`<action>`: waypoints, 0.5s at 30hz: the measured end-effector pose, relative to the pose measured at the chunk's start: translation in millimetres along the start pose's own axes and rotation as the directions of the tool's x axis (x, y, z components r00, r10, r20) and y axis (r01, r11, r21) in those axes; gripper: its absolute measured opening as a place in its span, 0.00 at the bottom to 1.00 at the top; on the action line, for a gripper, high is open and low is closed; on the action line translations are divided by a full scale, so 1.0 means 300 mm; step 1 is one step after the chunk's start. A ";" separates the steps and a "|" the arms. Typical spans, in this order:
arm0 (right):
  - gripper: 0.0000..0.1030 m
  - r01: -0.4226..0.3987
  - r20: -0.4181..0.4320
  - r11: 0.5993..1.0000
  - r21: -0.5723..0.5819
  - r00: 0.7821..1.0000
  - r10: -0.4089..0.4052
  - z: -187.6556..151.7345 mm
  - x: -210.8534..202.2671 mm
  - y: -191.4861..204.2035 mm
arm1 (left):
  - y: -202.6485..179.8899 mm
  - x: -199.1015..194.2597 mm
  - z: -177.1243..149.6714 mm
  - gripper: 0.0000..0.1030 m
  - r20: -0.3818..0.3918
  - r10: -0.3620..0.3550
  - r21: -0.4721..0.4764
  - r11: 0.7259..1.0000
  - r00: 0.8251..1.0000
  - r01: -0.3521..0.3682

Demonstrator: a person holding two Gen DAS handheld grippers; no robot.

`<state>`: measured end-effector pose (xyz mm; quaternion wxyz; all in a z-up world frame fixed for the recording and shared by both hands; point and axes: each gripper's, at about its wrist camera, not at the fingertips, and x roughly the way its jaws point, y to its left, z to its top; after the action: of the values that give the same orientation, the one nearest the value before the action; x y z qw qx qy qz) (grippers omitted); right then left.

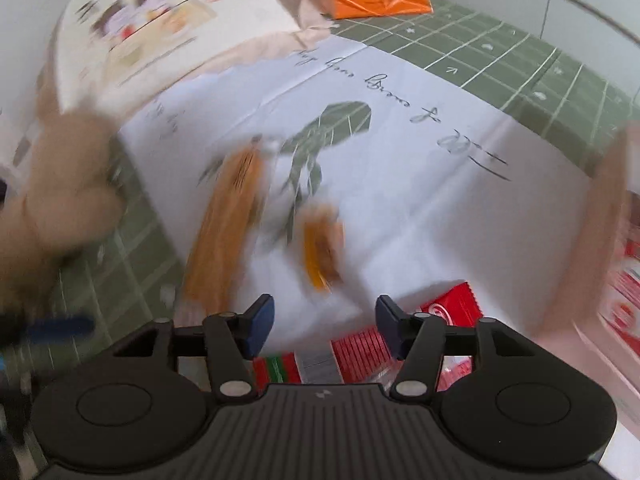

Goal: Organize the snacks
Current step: 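Grasp the small orange stick snack with the left tool while the right tool grasps the red spicy strip packet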

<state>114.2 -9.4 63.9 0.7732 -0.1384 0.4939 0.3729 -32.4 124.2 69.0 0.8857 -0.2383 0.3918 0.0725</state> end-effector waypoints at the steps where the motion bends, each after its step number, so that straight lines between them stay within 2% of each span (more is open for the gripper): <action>1: 0.72 0.030 0.011 0.999 -0.019 0.999 -0.030 -0.034 -0.024 -0.001 | -0.019 0.005 -0.002 0.60 -0.003 -0.002 0.010 1.000 1.000 0.002; 4: 0.74 0.104 0.038 0.994 -0.024 0.994 -0.103 -0.134 -0.091 -0.024 | -0.069 0.019 -0.004 0.60 -0.011 -0.014 0.037 0.999 1.000 0.014; 8: 0.74 0.133 0.035 0.989 0.070 0.990 -0.135 -0.247 -0.156 -0.122 | -0.153 0.065 0.022 0.60 -0.014 -0.028 0.109 0.994 1.000 0.029; 11: 0.74 0.184 0.025 0.971 0.151 0.982 -0.189 -0.331 -0.199 -0.200 | -0.216 0.145 0.062 0.60 -0.053 -0.035 0.172 0.984 0.998 0.044; 13: 0.74 0.174 0.032 0.961 0.214 0.982 -0.185 -0.373 -0.235 -0.244 | -0.237 0.197 0.099 0.60 -0.066 -0.028 0.169 0.985 0.997 0.039; 15: 0.74 0.135 0.055 0.953 0.273 0.986 -0.155 -0.414 -0.278 -0.275 | -0.237 0.250 0.149 0.60 -0.067 0.018 0.101 0.995 0.998 -0.011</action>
<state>71.5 -174.8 64.8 0.8283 -0.0541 0.4985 0.2499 70.8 79.0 66.2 0.8823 -0.1928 0.4264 0.0508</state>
